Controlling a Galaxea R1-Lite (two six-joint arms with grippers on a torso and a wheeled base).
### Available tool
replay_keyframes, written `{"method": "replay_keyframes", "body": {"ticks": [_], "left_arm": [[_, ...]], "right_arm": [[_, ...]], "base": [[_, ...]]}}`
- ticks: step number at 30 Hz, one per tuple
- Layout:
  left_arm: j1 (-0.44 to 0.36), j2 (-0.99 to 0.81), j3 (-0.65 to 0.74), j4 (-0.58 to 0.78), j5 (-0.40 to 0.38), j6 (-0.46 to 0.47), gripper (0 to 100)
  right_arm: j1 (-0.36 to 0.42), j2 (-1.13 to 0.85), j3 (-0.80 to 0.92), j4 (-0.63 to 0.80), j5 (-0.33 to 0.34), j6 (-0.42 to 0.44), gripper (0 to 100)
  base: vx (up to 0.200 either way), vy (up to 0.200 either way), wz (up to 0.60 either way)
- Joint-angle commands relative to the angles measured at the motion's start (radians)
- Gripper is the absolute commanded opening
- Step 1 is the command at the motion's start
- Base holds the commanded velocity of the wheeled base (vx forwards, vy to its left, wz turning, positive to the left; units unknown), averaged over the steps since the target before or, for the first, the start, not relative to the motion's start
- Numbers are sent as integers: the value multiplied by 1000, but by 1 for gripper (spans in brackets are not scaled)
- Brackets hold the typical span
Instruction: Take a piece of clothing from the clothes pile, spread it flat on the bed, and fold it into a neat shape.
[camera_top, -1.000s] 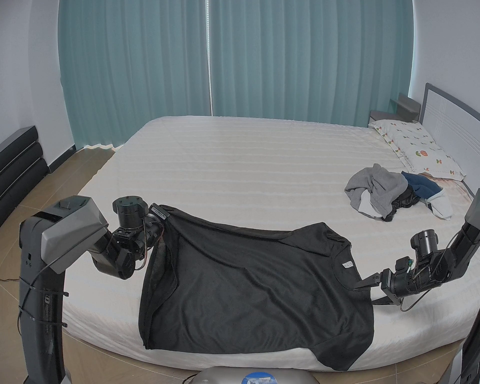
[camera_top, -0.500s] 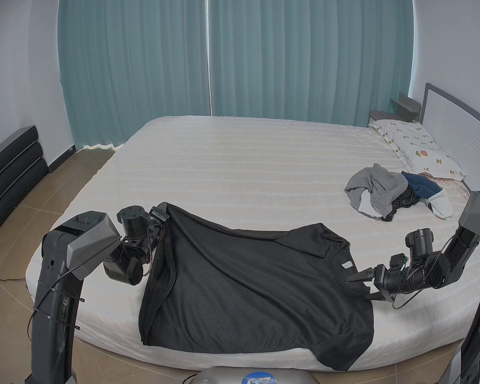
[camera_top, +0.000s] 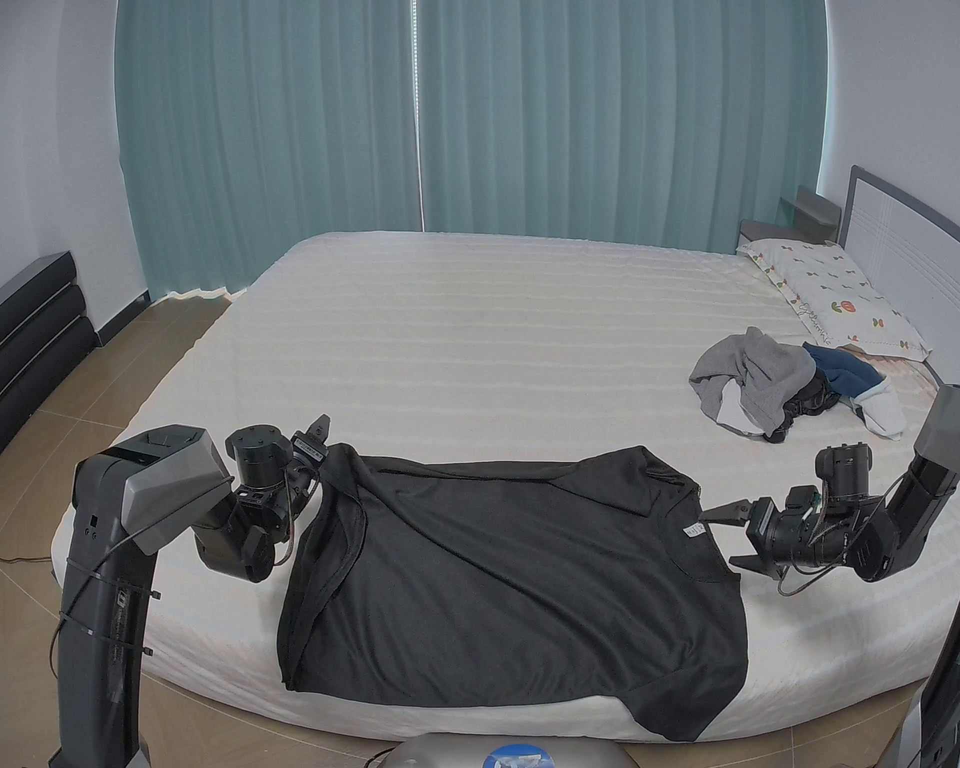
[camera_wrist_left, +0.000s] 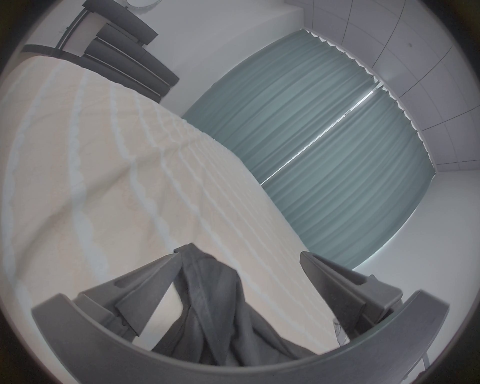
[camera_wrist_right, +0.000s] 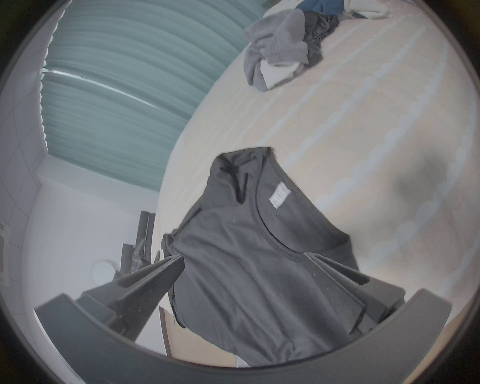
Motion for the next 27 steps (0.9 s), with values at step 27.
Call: {"method": "replay_keyframes", "body": {"ticks": [27], "left_arm": [[119,-145,250,-8,-295,-156,100]], "right_arm": [[214,449,-796,228,-388,-100,100]], "base": [[0,0,0]]}}
